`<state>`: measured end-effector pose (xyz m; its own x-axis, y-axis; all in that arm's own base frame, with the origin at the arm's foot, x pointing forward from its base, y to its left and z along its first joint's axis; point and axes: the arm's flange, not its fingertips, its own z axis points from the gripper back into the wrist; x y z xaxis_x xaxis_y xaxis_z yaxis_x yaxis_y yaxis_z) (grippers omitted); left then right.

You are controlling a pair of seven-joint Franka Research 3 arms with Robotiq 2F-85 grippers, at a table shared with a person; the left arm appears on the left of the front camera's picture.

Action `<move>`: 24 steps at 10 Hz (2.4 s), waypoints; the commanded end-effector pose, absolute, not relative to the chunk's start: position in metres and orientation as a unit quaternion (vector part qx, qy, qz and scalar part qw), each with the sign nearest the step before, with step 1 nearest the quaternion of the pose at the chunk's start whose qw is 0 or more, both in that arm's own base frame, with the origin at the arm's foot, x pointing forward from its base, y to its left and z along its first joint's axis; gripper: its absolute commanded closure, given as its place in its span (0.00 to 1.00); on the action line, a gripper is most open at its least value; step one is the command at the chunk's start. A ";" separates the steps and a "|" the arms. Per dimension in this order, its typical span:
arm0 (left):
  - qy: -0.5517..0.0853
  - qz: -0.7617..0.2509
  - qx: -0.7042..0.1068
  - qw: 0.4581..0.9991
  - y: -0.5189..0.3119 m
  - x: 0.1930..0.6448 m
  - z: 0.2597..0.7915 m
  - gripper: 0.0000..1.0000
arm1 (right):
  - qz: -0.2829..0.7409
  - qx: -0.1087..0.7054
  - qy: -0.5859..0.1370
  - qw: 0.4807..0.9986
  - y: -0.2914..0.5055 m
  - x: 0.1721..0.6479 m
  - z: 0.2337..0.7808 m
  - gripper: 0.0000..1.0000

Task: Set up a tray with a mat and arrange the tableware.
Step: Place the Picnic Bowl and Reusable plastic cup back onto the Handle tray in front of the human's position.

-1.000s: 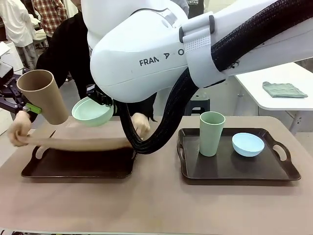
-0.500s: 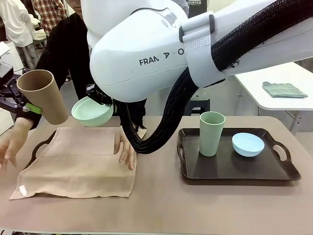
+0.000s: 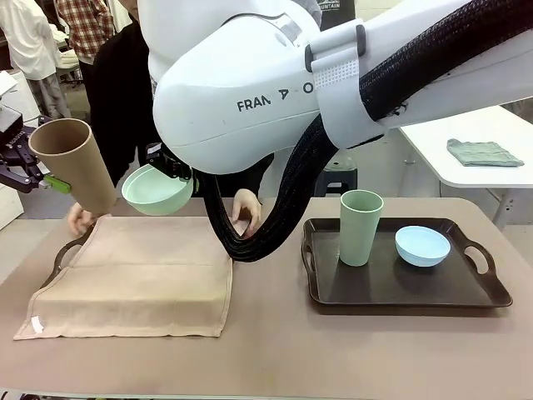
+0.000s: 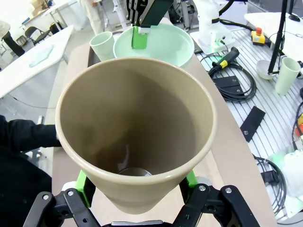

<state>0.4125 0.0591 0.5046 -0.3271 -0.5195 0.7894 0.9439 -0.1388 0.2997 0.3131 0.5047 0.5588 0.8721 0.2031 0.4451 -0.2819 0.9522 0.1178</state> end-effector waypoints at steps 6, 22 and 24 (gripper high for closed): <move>-0.404 -0.712 -0.263 0.510 0.060 0.413 0.509 1.00 | 0.126 0.090 -0.219 0.963 0.505 0.313 0.560 0.99; -0.387 -0.683 -0.344 0.515 0.088 0.443 0.393 0.15 | 0.152 0.105 -0.198 0.963 0.492 0.368 0.461 0.95; -0.365 -0.698 -0.362 0.498 0.087 0.456 0.375 0.15 | 0.160 0.089 -0.199 0.963 0.495 0.384 0.436 0.95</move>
<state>0.4497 0.0876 0.3843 -0.2227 -0.4311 0.8744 0.9699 -0.1885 0.1541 0.3737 0.4903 0.4525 0.8689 0.2657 0.4176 -0.3484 0.9276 0.1346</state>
